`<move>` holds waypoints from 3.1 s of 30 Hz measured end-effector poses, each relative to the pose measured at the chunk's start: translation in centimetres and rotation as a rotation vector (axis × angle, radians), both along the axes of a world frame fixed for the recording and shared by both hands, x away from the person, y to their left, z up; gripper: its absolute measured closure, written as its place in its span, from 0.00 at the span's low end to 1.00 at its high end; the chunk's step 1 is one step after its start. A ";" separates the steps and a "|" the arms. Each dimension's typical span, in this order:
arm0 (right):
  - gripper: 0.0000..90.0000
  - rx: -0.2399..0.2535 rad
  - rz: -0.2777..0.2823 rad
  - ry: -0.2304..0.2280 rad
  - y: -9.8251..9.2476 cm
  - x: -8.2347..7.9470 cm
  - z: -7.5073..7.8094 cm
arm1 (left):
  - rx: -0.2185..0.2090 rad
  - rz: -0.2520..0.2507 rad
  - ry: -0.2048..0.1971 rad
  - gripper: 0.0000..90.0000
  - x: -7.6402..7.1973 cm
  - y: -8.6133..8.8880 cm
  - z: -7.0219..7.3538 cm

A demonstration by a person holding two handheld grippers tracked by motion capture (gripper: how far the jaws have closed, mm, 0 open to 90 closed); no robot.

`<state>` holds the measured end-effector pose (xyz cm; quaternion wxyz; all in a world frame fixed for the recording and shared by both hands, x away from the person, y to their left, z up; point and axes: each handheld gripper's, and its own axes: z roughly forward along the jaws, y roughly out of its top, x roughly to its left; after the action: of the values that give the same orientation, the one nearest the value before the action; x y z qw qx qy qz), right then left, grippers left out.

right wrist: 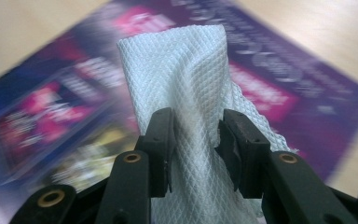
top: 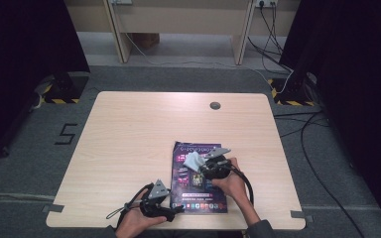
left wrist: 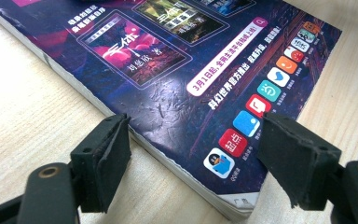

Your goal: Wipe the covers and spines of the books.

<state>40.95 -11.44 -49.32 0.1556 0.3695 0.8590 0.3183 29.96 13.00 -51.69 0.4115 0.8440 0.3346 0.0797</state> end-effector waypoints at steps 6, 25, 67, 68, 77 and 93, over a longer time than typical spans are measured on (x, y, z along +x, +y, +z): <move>0.72 -0.015 -0.160 -0.054 -2.7 2.4 -0.2 | -0.003 0.002 0.000 0.27 0.0 0.0 0.0; 0.74 -0.011 -0.198 -0.046 -3.2 3.7 -0.1 | 0.004 -0.002 0.001 0.27 0.0 0.0 0.0; 0.62 -0.021 -0.077 -0.026 0.3 1.8 0.0 | -0.010 0.014 0.051 0.28 1.4 0.7 1.1; 0.62 -0.018 -0.109 -0.027 -0.2 2.0 0.0 | -0.030 0.033 0.054 0.28 1.1 1.6 1.4; 0.65 -0.020 -0.007 -0.023 3.4 0.3 -0.1 | -0.011 0.029 0.060 0.27 -0.3 3.4 1.4; 0.66 -0.015 0.087 -0.016 3.8 -2.1 -0.1 | 0.016 0.072 0.035 0.26 -0.2 4.9 1.3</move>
<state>38.89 -7.68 -49.38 0.1511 0.3280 0.8755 0.3210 29.75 17.86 -50.36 0.3957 0.8360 0.3711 0.0823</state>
